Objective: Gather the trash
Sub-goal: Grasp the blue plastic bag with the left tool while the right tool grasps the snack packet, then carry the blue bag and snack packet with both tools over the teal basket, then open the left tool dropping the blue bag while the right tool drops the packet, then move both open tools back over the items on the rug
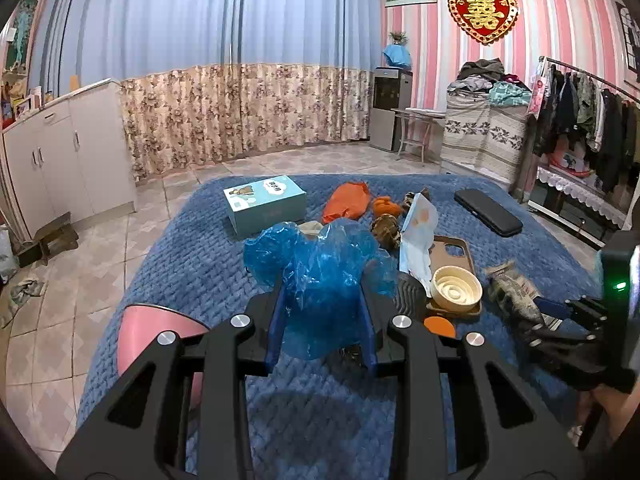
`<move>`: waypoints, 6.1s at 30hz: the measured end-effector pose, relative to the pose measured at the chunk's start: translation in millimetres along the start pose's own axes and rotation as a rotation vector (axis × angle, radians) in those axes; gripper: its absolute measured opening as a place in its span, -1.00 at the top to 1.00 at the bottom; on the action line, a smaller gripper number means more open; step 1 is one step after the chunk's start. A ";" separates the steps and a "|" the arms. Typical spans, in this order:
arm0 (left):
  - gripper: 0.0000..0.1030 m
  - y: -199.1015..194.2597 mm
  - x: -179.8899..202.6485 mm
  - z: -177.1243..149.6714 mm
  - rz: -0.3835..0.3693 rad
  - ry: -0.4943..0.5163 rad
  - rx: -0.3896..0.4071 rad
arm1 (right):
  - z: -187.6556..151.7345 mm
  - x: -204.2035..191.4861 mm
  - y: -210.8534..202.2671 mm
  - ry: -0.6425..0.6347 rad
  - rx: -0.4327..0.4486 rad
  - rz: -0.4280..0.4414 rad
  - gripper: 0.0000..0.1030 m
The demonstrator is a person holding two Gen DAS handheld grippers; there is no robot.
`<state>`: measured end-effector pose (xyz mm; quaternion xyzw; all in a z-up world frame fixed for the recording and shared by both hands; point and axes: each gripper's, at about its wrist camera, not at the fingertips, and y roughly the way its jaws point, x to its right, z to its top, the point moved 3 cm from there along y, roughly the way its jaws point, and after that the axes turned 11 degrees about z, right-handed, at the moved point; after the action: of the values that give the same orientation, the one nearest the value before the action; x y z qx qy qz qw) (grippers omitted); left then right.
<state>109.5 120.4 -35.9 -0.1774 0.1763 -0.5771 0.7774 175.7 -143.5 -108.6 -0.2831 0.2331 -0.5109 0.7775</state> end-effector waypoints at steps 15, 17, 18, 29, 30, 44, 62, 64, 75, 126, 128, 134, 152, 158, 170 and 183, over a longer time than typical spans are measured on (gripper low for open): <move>0.42 -15.1 48.4 13.2 -0.045 0.049 0.025 | 13.3 51.2 -60.1 0.098 0.151 0.053 0.75; 0.42 -18.7 57.7 17.4 -0.056 0.058 0.035 | 17.1 59.2 -70.9 0.105 0.179 0.039 0.75; 0.42 -19.8 61.6 19.1 -0.060 0.060 0.040 | 19.3 64.1 -75.3 0.116 0.191 0.036 0.75; 0.42 -18.1 129.5 55.9 -0.131 0.080 0.098 | 39.7 147.5 -136.2 0.225 0.320 -0.084 0.77; 0.42 -19.0 134.9 58.5 -0.137 0.083 0.104 | 42.2 158.4 -142.1 0.237 0.329 -0.103 0.77; 0.42 -20.7 245.4 87.3 -0.268 0.163 0.133 | 20.9 264.3 -176.0 0.419 0.404 -0.240 0.77; 0.42 -30.8 399.3 47.3 -0.496 0.283 0.065 | -56.5 344.6 -215.6 0.554 0.331 -0.397 0.77; 0.42 -34.7 408.5 43.1 -0.513 0.297 0.066 | -62.2 348.7 -216.0 0.559 0.317 -0.403 0.77; 0.41 -53.7 441.0 19.4 -0.583 0.382 0.060 | -80.7 360.9 -221.7 0.594 0.289 -0.454 0.77; -0.89 -21.7 405.8 62.8 -0.428 0.288 0.106 | -52.1 335.9 -168.2 0.642 0.316 -0.402 -0.52; -0.89 -22.3 395.9 65.4 -0.419 0.274 0.108 | -50.8 333.0 -168.4 0.640 0.320 -0.407 -0.65; -0.89 -21.4 352.7 69.3 -0.376 0.236 0.110 | -47.3 329.6 -166.4 0.628 0.320 -0.412 -0.77; -0.89 -16.9 210.4 62.9 -0.199 0.135 0.094 | 9.6 237.5 -145.5 0.402 0.352 -0.388 -0.86; -0.89 -17.3 149.1 58.8 -0.111 0.108 0.086 | 31.5 191.8 -130.2 0.325 0.375 -0.314 -0.86; -0.89 5.7 19.1 25.8 0.076 0.039 -0.002 | 53.2 110.7 -80.0 0.163 0.312 -0.128 -0.91; -0.89 37.8 34.4 -17.4 -0.004 0.065 -0.104 | 54.2 76.0 -40.3 0.115 0.197 -0.085 -0.91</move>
<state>142.0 96.4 -71.6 -0.1990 0.2306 -0.5740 0.7601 212.5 -215.7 -47.2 -0.1851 0.2136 -0.5792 0.7646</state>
